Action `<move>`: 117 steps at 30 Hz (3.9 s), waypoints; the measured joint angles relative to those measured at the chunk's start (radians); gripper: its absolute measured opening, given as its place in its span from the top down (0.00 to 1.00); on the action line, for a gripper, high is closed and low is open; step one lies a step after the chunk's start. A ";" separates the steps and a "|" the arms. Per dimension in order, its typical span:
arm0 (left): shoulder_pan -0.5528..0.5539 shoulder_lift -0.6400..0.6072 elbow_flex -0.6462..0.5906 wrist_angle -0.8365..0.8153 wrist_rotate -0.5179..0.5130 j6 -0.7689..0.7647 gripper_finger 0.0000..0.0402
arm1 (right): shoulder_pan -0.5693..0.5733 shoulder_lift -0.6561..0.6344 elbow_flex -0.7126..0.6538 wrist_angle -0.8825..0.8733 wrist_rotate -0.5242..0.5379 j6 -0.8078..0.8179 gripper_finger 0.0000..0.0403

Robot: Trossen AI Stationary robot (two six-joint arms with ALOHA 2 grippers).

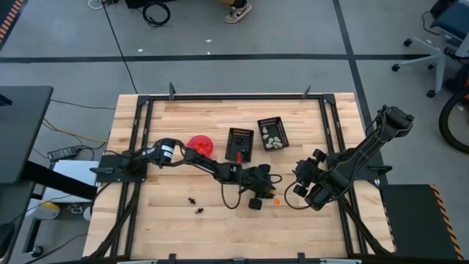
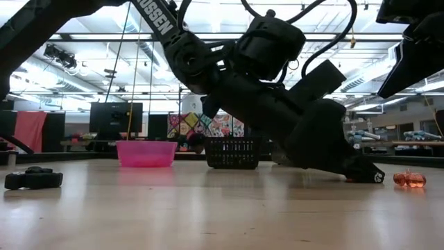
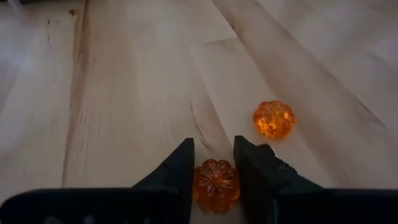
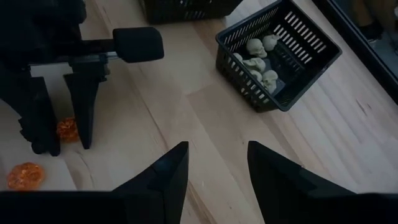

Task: Sort Halloween decoration
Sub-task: Put the orange pumpkin toy into the red bowl, then put the black skeleton toy into the left black bin

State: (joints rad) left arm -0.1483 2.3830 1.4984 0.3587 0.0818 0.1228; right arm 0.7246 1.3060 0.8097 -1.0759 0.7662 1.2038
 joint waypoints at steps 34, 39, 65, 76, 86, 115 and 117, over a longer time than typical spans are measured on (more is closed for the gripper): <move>-0.006 -0.476 -0.003 -1.139 -0.208 -0.011 0.76 | 0.000 0.000 0.001 0.003 0.000 -0.002 0.58; -0.005 -0.507 -0.003 -1.348 -0.266 -0.117 0.76 | 0.000 0.000 0.001 0.007 0.000 -0.002 0.58; 0.130 -0.505 -0.327 -1.463 -0.618 -0.280 0.71 | 0.002 0.000 0.001 0.070 0.023 -0.055 0.58; 0.122 -0.505 -0.378 -1.330 -0.704 -0.268 0.61 | 0.002 0.000 0.001 0.069 0.023 -0.055 0.58; 0.051 -0.515 -0.263 -1.341 -1.002 -0.257 0.60 | 0.002 0.000 0.000 0.067 0.026 -0.059 0.58; -0.057 -0.427 -0.226 -0.174 -0.096 0.065 0.60 | 0.023 0.000 -0.105 0.298 0.000 -0.100 0.58; -0.059 -0.392 -0.225 -0.145 -0.090 0.027 0.60 | 0.023 0.000 -0.105 0.298 0.001 -0.101 0.58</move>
State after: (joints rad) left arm -0.2069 1.9915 1.2732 0.2138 -0.0080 0.1500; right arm 0.7479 1.3064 0.7052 -0.7774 0.7673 1.1032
